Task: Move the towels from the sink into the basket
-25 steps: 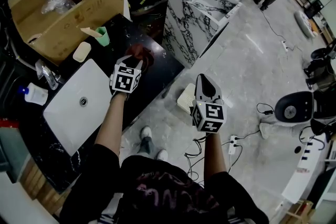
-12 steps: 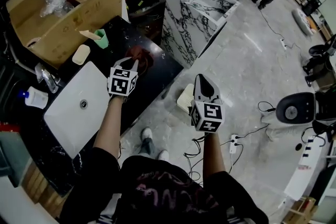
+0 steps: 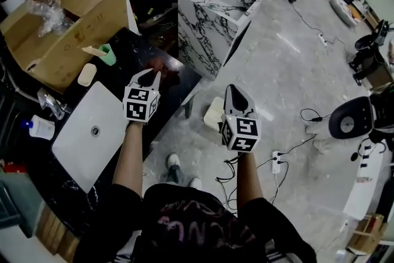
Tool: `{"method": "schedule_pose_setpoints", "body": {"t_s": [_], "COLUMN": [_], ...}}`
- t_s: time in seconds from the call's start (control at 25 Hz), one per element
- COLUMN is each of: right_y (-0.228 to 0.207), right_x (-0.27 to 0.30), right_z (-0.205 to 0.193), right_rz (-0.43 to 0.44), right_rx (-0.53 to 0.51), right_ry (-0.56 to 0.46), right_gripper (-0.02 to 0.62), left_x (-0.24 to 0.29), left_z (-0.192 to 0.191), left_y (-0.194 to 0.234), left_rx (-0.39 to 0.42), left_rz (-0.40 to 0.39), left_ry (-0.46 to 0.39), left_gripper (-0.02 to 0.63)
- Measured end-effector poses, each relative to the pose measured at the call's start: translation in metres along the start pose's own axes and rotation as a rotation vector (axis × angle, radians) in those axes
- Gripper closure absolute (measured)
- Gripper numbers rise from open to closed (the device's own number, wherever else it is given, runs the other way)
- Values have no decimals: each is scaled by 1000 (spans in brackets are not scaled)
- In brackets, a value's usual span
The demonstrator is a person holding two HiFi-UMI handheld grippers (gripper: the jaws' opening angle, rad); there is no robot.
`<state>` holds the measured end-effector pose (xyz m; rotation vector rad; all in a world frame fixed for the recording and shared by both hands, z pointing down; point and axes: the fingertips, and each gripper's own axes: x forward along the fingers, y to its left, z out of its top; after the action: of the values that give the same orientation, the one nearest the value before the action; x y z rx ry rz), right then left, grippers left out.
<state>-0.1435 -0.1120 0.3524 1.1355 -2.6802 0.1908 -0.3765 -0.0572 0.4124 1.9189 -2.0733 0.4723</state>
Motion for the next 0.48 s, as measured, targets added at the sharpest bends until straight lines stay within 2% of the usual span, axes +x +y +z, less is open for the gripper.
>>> {"method": "schedule_pose_setpoints", "body": {"t_s": [0.32, 0.48], "right_y": [-40, -65], "right_x": [-38, -61], "right_z": [-2, -5], "right_rz": [-90, -152], "right_rx": [25, 26], "right_ry": [-32, -37], "right_gripper": [580, 580], "left_x": [-8, -10], "left_z": [37, 53], "left_y": [-75, -118], "left_rx": [73, 110], "left_rz": [-111, -194], "left_ry": [-70, -107], "left_gripper": [561, 561]}}
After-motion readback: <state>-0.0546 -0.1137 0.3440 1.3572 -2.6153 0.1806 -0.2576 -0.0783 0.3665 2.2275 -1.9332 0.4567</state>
